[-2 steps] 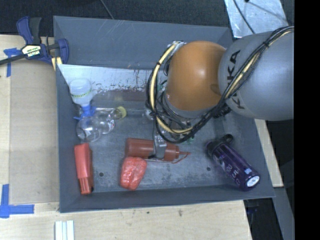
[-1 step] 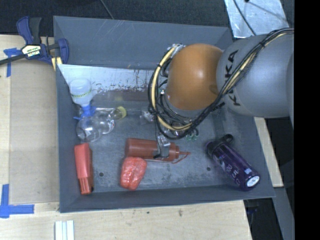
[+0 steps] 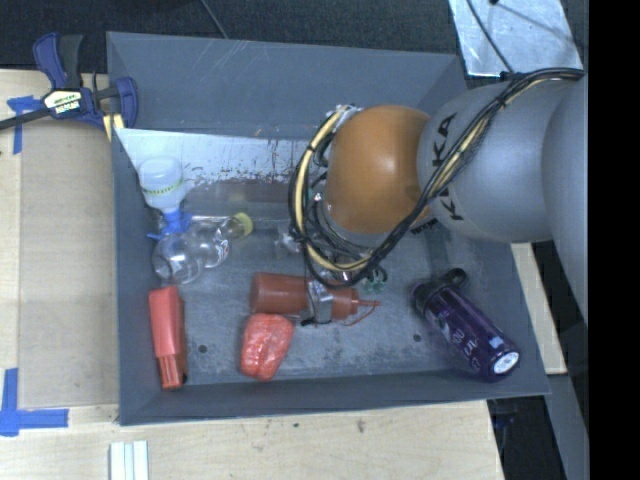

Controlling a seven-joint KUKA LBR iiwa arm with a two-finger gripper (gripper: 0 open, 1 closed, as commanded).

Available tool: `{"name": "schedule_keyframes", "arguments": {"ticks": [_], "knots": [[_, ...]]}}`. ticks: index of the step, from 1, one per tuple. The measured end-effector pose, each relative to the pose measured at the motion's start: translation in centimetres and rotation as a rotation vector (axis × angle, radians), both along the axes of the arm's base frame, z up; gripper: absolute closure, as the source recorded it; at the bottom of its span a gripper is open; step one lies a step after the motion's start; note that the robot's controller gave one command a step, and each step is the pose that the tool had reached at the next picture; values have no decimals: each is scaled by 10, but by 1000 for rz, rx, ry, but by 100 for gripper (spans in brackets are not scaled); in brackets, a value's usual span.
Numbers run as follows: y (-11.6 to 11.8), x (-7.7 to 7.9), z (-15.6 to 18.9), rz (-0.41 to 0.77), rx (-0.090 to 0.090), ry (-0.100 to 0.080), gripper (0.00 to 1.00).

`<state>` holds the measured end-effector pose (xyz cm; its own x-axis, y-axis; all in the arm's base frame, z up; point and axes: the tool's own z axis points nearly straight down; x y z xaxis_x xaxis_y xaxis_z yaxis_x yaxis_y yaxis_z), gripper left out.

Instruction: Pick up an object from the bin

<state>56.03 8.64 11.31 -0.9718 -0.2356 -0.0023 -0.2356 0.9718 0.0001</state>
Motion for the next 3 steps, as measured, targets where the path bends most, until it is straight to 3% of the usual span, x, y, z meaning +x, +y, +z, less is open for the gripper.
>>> {"name": "schedule_keyframes", "arguments": {"ticks": [1,2,3], "knots": [[1,-5,-43,160,0,0,100],[1,-5,-43,160,0,0,100],[8,-7,63,178,0,0,100]]}}
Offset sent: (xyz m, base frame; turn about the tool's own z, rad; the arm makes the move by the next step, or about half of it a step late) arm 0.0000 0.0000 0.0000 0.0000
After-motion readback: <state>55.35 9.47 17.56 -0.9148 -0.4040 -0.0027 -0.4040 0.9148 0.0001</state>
